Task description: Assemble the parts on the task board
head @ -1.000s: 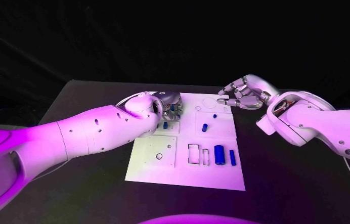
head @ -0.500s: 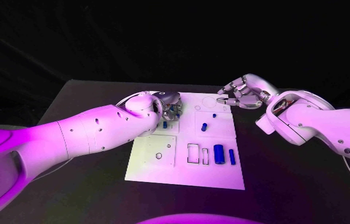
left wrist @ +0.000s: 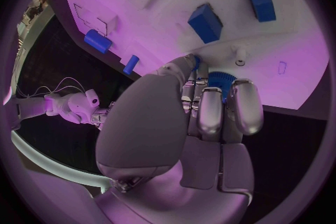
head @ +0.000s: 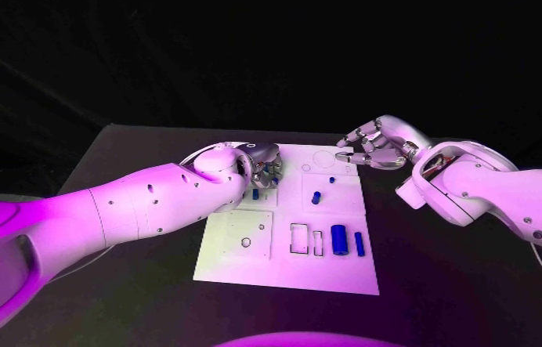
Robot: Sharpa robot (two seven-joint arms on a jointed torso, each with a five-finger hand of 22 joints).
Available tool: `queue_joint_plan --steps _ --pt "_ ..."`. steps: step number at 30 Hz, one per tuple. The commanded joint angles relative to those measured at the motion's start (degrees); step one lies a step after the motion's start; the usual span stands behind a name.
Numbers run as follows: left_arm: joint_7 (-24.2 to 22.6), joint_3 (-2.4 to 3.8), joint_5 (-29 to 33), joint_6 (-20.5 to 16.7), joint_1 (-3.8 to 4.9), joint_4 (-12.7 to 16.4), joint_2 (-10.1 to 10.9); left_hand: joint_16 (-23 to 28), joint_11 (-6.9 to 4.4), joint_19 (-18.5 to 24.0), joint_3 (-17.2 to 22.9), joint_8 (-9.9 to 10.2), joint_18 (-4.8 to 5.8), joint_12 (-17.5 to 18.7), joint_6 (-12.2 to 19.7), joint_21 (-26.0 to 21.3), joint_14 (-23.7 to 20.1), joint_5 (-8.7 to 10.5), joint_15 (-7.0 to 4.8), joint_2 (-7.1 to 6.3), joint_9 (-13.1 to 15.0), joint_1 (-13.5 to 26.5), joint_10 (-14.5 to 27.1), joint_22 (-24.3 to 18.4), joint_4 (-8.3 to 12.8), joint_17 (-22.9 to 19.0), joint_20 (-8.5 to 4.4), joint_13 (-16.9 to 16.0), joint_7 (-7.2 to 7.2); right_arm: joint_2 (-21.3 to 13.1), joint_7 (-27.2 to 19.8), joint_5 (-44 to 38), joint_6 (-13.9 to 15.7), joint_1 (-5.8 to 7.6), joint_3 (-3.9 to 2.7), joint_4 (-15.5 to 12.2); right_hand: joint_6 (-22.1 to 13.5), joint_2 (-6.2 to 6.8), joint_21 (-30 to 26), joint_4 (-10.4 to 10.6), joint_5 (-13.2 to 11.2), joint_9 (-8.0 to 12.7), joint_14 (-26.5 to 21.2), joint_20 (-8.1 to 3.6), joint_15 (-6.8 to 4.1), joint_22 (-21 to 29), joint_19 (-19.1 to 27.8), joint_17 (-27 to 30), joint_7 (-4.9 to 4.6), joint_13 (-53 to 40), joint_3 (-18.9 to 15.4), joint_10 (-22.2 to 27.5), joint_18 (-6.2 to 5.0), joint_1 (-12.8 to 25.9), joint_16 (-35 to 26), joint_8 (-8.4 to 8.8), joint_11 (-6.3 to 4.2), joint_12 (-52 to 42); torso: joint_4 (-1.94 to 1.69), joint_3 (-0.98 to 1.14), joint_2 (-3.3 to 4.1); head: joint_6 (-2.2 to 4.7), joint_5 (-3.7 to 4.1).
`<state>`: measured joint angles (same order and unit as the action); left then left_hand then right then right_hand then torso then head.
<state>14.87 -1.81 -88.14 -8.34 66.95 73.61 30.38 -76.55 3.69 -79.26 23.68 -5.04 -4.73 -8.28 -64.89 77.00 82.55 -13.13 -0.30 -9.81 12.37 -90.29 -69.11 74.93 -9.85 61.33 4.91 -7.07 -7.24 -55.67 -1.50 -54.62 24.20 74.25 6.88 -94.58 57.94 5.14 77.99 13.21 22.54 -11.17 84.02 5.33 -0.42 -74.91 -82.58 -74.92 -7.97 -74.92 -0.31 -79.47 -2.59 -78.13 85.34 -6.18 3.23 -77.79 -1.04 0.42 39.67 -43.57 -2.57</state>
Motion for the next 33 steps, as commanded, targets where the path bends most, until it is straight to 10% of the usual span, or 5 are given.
queue_joint_plan --steps 1,10,23,33 --pt "-1.0 -0.08 0.9 -1.4 -0.27 0.3 0.2 -0.2 0.01 -0.6 0.7 0.2 0.88 0.4 -0.6 0.6 0.4 -0.17 -0.2 -0.3 -0.1 -0.2 -0.8 2.7 0.2 0.0 0.05 0.0 0.06 0.0 -0.5 -0.5 -0.1 -0.04 0.0 -0.1 -0.2 -0.19 -0.4 -0.1 0.2 -0.1 3.9 -0.01 -0.51 -7.4 0.2 -7.1 0.1 -2.1 -0.2 0.0 -0.56 0.0 -0.2 -0.38 -0.1 0.1 -0.03 -0.02 -0.02 0.06 -0.03" --pt "-0.8 0.37 1.9 -3.4 -0.27 2.1 1.7 -0.3 0.05 -0.8 1.4 0.5 0.95 1.0 -0.8 0.9 0.4 -0.13 -0.21 -0.65 -0.3 0.4 -1.2 3.0 0.7 -0.1 0.0 0.1 -0.05 0.1 -0.6 -0.5 0.1 -0.04 0.0 0.0 -0.2 -0.19 -0.4 -0.1 0.2 -0.1 3.9 -0.01 -0.51 -7.4 0.2 -7.1 0.1 -2.1 -0.2 0.0 -0.56 0.0 -0.2 -0.38 -0.1 0.1 -0.07 -0.03 -0.04 0.2 -0.01" --pt "-0.3 2.55 5.5 -3.6 -0.16 7.2 6.9 -0.3 0.09 -1.0 1.7 0.7 1.0 1.4 -0.9 1.1 0.4 -0.1 -0.18 -1.02 -0.5 0.9 -1.4 3.2 1.0 -0.3 0.01 0.1 -0.1 -0.1 -0.5 -0.5 0.2 -0.04 0.0 0.1 -0.2 -0.19 -0.4 -0.1 0.2 -0.1 3.9 -0.01 -0.51 -7.4 0.2 -7.1 0.1 -2.1 -0.2 0.0 -0.56 0.0 -0.2 -0.38 -0.1 0.1 -0.11 0.01 -0.08 0.24 -0.03" --pt "0.7 2.83 7.1 -1.5 0.09 8.5 10.1 -0.3 0.11 -1.1 1.9 0.8 1.06 1.8 -1.1 1.3 0.4 -0.08 -0.16 -1.27 -0.6 1.5 -1.6 3.4 1.1 -0.4 0.03 0.1 -0.1 -0.1 -0.4 -0.5 0.2 -0.04 0.0 0.1 -0.2 -0.19 -0.4 -0.1 0.4 -0.1 3.9 -0.02 -0.51 -7.3 0.2 -7.0 0.1 -2.0 -0.3 0.1 -0.57 0.0 -0.2 -0.4 -0.1 0.1 -0.08 -0.04 0.01 0.28 -0.15"
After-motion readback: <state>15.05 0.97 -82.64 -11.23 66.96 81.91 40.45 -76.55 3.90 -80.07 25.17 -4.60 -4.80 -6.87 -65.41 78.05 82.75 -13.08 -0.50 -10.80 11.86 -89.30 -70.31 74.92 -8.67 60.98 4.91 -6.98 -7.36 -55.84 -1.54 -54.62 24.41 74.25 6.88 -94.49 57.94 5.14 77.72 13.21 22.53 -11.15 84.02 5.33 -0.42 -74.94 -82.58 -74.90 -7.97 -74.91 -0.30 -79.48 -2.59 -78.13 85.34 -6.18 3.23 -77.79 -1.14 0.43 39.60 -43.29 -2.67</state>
